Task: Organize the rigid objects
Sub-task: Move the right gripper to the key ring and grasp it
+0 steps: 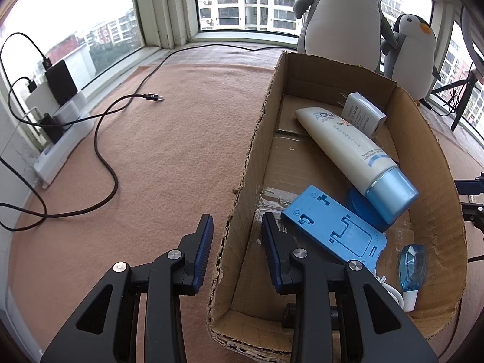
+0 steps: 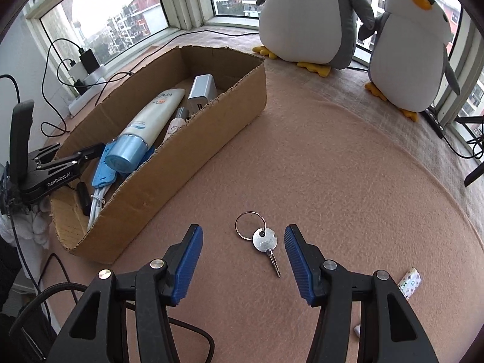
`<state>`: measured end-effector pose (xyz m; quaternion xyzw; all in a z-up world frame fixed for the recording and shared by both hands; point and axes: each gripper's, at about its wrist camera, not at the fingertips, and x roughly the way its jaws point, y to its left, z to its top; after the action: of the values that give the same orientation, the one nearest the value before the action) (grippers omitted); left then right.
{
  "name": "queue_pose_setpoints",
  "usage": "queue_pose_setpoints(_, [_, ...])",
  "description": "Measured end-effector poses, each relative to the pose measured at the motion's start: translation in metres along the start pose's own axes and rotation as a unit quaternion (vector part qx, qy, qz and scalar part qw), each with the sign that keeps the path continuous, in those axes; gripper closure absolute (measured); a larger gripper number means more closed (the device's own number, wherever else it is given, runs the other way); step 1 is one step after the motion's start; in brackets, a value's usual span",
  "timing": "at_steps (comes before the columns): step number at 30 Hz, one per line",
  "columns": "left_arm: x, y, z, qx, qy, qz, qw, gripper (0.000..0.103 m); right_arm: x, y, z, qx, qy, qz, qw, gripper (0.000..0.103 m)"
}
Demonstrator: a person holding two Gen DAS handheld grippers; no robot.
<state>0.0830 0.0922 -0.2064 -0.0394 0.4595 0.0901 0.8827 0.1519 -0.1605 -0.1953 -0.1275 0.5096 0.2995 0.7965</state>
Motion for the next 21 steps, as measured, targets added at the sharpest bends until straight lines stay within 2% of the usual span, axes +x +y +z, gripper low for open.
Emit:
queue_pose_setpoints(3, [0.0, 0.0, 0.0, -0.002, 0.0, 0.0, 1.0, 0.072, 0.011, 0.0, 0.004, -0.011, 0.013, 0.001, 1.0, 0.052])
queue_pose_setpoints(10, [0.0, 0.0, 0.0, -0.003, 0.0, 0.0, 1.0, 0.072, 0.025, 0.001, 0.006, -0.03, 0.035, -0.004, 0.999, 0.064])
queue_pose_setpoints(15, [0.0, 0.0, 0.0, -0.004, 0.0, 0.0, 1.0, 0.072, 0.028, 0.002, 0.006, -0.04, 0.038, -0.012, 0.998, 0.068])
queue_pose_setpoints(17, [0.0, 0.0, 0.0, -0.004, 0.0, 0.0, 1.0, 0.072, 0.027, 0.001, 0.007, -0.04, 0.038, -0.015, 0.998, 0.076])
queue_pose_setpoints(21, [0.0, 0.0, 0.0, -0.004, 0.0, 0.0, 1.0, 0.072, 0.026, -0.002, 0.007, -0.036, 0.039, -0.016, 0.998, 0.082])
